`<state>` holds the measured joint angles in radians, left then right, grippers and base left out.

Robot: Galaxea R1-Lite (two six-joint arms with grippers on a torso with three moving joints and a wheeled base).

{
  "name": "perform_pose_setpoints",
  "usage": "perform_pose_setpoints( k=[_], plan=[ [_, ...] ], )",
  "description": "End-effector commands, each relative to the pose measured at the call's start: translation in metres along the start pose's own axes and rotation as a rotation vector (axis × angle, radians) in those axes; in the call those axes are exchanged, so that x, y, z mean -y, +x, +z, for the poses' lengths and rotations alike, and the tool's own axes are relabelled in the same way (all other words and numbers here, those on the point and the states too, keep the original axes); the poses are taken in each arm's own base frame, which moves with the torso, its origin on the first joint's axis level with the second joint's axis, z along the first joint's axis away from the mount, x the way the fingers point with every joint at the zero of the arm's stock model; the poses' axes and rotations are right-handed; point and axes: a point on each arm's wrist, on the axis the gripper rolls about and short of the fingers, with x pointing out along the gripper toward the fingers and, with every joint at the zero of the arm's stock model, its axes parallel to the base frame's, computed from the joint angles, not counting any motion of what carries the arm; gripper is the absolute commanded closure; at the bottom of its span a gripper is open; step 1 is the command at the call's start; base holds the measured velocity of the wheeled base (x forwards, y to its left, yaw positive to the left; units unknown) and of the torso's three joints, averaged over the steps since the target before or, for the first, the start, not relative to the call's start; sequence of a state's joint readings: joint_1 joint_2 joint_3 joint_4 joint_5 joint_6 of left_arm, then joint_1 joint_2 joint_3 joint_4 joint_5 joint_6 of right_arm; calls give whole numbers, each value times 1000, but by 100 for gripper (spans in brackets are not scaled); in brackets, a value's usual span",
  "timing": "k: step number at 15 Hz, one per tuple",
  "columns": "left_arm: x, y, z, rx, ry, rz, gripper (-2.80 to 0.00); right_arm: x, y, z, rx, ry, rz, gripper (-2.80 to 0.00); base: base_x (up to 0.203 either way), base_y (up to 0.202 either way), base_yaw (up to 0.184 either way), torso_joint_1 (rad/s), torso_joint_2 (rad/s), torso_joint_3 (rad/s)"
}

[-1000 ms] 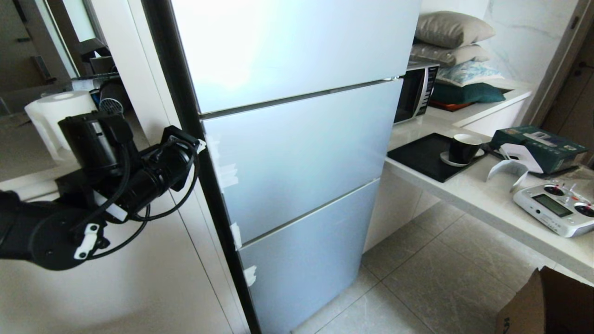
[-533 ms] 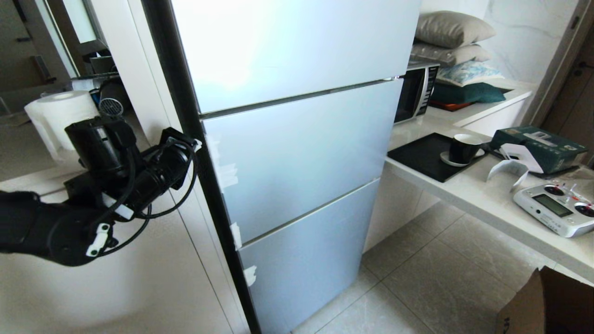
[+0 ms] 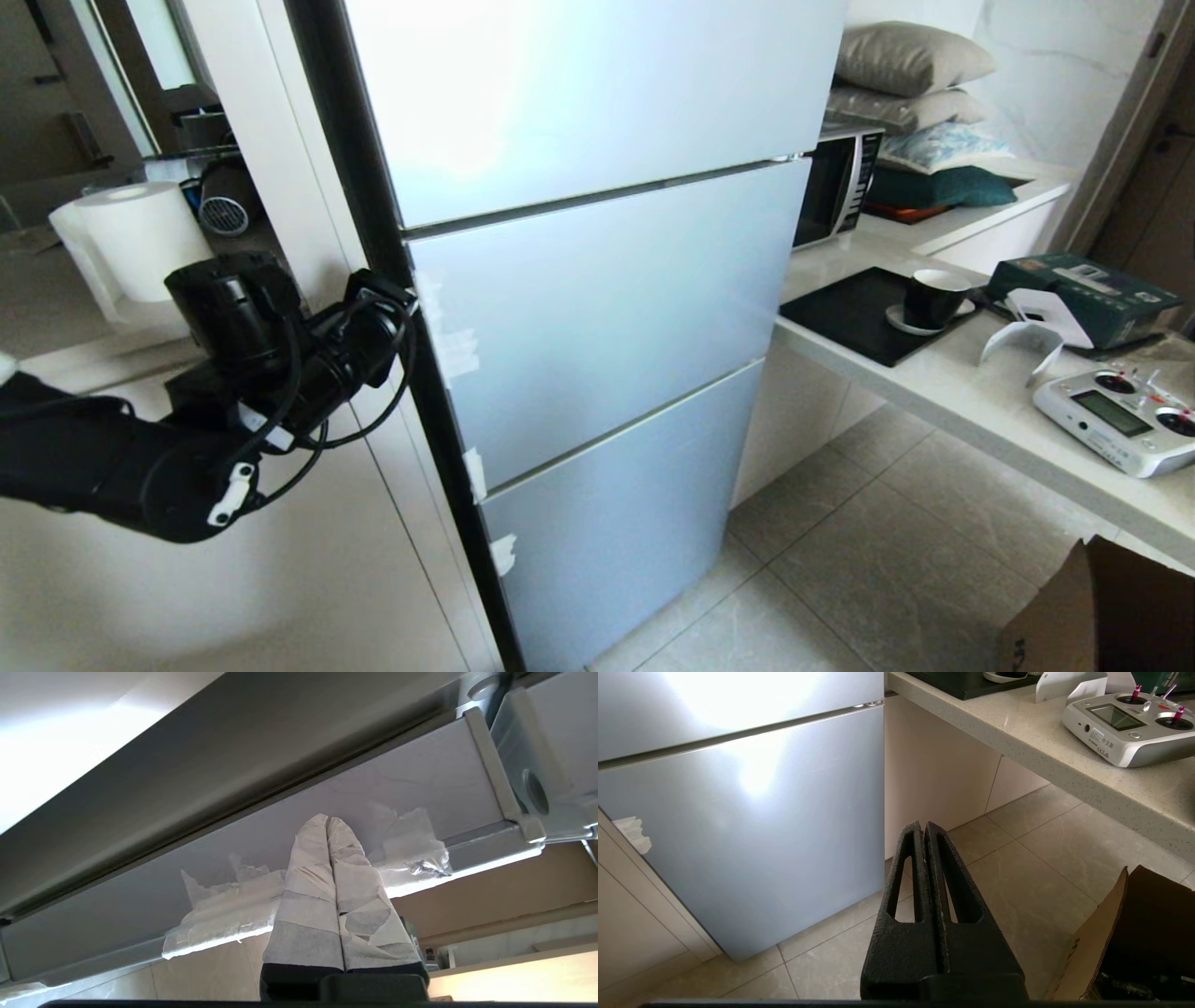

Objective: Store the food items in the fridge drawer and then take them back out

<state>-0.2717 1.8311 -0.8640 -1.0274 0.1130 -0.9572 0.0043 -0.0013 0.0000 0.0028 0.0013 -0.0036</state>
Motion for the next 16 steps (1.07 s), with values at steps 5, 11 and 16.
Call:
perform_pose_setpoints(
  k=[5, 11, 16],
  plan=[
    [8, -8, -14, -49, -10, -24, 0, 0, 0, 0, 0, -1, 1, 0, 0, 0, 0, 0, 0, 0],
    [10, -12, -26, -96, -12, -32, 0, 0, 0, 0, -2, 1, 1, 0, 0, 0, 0, 0, 0, 0],
    [-2, -24, -33, -114, -8, -40, 0, 0, 0, 0, 0, 1, 1, 0, 0, 0, 0, 0, 0, 0]
  ],
)
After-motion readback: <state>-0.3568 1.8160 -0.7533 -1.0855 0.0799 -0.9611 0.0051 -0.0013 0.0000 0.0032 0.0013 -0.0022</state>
